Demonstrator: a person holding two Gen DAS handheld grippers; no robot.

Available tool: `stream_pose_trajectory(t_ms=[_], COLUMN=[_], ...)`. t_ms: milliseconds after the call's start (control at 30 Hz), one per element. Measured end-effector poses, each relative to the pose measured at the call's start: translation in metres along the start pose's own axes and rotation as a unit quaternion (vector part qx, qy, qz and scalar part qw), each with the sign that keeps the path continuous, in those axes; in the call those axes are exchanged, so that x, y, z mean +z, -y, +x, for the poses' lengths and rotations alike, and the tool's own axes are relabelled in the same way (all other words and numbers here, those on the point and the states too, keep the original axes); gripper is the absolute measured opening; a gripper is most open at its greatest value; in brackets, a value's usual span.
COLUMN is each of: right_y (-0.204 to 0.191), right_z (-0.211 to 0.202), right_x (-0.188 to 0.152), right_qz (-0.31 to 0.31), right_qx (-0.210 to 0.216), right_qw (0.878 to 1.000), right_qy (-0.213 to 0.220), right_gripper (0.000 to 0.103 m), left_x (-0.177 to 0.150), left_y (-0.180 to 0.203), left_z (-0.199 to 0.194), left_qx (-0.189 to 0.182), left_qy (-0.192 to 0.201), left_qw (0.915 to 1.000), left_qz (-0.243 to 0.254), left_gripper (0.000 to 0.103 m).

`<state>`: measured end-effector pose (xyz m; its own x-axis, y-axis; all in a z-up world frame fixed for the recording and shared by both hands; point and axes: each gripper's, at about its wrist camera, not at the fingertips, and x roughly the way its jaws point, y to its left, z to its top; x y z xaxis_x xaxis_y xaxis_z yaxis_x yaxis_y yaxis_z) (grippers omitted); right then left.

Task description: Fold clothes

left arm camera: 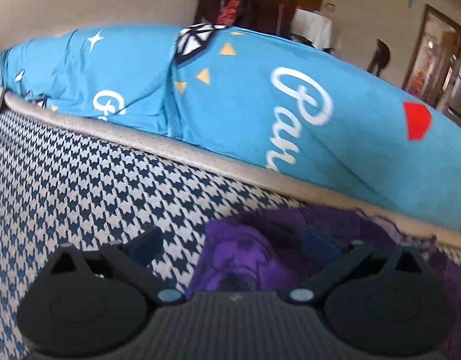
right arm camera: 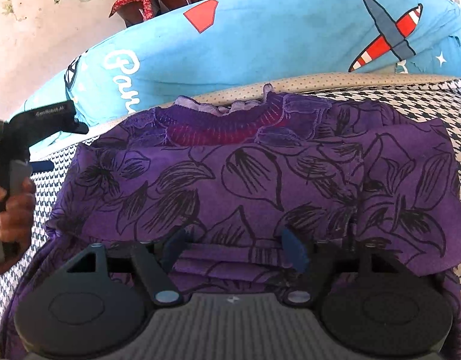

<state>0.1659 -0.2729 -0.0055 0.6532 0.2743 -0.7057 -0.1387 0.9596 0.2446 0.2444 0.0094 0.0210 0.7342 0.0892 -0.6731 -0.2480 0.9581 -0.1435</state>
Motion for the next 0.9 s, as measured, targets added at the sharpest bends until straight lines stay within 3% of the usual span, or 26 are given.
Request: stream_pose_trajectory(t_ms=[333,433,600,900], right_y=[0.017,0.027,0.037,0.039], right_z=[-0.028,-0.022,-0.017,-0.016], right_x=[0.002,0.001,-0.001,-0.002], right_qz=[0.005,0.022,0.039,0.053], right_qx=[-0.023,-0.033,-0.049,-0.048], right_qw=[0.998,0.999,0.998,0.997], right_qy=[0.052,0.027,0.004,0.006], right_gripper=[0.071,0.071,0.073,0.075], left_x=[-0.036,-0.053,-0.068,-0.07], left_y=[0.036,0.041,0.036,0.034], left_z=[0.0,0.016,0.022,0.022], left_qx=[0.0,0.018,0.014,0.011], left_qy=[0.001,-0.02,-0.002,0.004], left_qw=[0.9967,0.9942,0.9949,0.9952], left_qz=[0.081,0.104,0.099,0.097], left_gripper=[0.103,0.103,0.103,0.103])
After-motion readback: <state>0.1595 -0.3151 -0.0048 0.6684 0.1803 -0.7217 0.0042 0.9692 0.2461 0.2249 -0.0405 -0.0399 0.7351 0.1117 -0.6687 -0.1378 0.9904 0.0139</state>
